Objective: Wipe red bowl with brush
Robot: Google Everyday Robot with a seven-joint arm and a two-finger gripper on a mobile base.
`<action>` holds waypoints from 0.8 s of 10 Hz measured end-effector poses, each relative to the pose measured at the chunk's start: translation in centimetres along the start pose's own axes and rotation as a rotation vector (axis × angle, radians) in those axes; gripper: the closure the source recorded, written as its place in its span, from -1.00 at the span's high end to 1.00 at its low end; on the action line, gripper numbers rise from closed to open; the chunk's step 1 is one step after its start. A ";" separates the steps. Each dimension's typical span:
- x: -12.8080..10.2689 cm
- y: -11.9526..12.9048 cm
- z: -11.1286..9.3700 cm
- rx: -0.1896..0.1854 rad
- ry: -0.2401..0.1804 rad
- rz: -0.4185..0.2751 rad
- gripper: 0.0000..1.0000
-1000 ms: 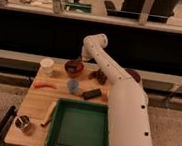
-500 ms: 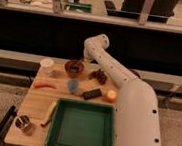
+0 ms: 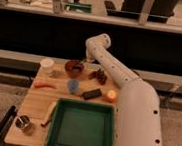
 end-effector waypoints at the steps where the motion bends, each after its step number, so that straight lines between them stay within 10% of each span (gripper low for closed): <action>1: -0.1 -0.5 0.4 -0.003 -0.003 -0.008 -1.00; 8: -0.8 -2.8 3.2 -0.022 -0.041 -0.045 -1.00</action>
